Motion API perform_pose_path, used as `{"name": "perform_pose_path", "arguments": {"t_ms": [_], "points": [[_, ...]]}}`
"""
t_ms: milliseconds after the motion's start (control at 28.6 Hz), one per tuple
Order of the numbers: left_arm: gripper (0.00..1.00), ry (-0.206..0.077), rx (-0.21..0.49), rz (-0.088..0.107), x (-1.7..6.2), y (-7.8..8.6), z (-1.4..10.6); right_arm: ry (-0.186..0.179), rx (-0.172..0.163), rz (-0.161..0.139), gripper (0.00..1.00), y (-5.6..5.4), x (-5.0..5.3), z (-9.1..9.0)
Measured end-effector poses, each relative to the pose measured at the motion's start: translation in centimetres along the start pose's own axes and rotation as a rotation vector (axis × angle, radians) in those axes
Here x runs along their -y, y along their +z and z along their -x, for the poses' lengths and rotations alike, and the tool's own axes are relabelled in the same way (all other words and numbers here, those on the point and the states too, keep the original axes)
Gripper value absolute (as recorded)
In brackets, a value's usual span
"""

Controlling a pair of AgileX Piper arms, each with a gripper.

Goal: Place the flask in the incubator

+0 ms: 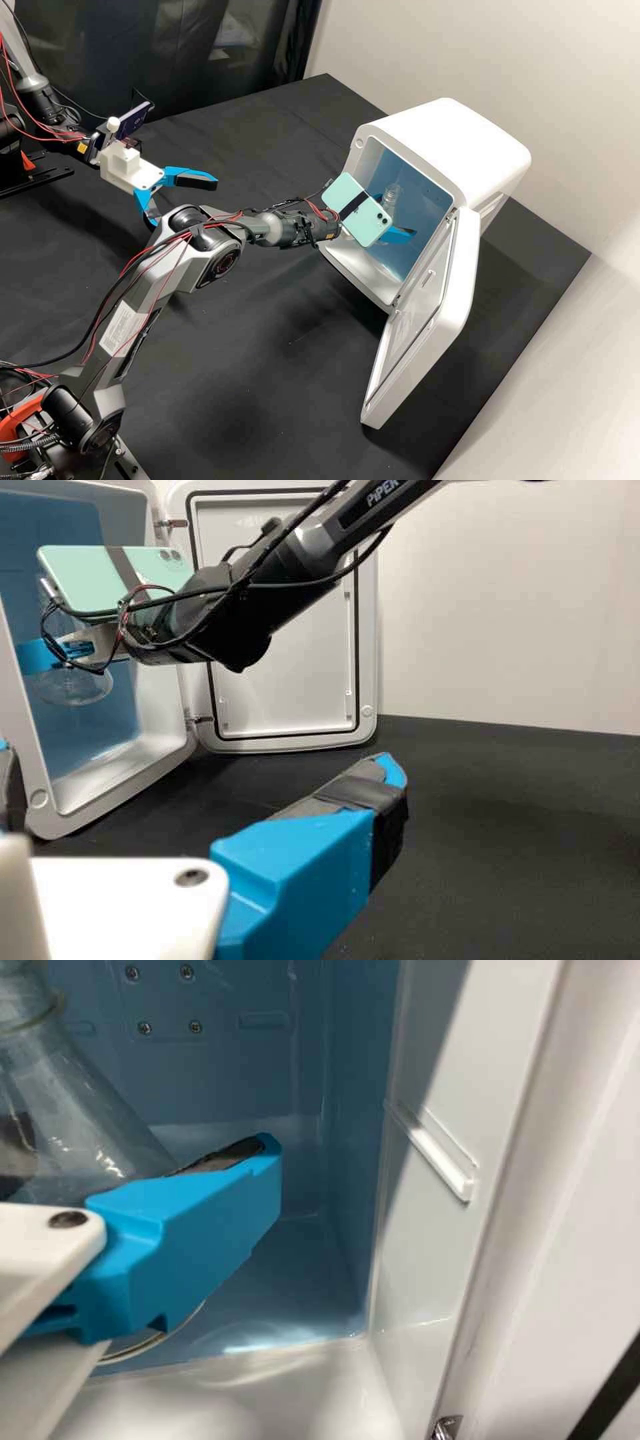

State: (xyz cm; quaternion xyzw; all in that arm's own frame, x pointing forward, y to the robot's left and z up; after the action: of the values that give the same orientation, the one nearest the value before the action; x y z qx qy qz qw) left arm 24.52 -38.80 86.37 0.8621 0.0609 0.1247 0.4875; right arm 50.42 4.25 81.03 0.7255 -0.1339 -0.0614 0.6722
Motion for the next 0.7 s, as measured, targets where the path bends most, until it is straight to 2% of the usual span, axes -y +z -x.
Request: {"name": "perform_pose_path", "arguments": {"t_ms": [140, 315, 385, 455, 560, 700], "points": [[1.00, 0.000, 0.000, 0.000, 0.00, 0.0, 0.0, 0.001, 0.003, 0.001, 0.00, -0.3, 0.2, -0.3], [1.00, 0.000, 0.000, 0.000, 0.00, 0.0, 0.0, -0.012, 0.000, 0.034, 0.00, -0.6, 1.0, -0.3], [1.00, 0.000, 0.000, 0.000, 0.00, 0.0, 0.0, -0.025, 0.003, 0.049, 0.00, -0.5, 1.7, -0.3], [1.00, -0.001, 0.002, 0.000, 0.01, 0.1, 0.0, -0.037, 0.011, 0.070, 0.00, -0.1, 2.4, -0.4], [1.00, -0.002, 0.008, 0.000, 0.05, 0.2, 0.0, -0.050, 0.019, 0.083, 0.00, 0.3, 3.1, -0.5], [1.00, -0.004, 0.016, -0.001, 0.10, 0.4, 0.0, -0.064, 0.048, 0.102, 0.00, 1.6, 4.2, -0.6]]}}
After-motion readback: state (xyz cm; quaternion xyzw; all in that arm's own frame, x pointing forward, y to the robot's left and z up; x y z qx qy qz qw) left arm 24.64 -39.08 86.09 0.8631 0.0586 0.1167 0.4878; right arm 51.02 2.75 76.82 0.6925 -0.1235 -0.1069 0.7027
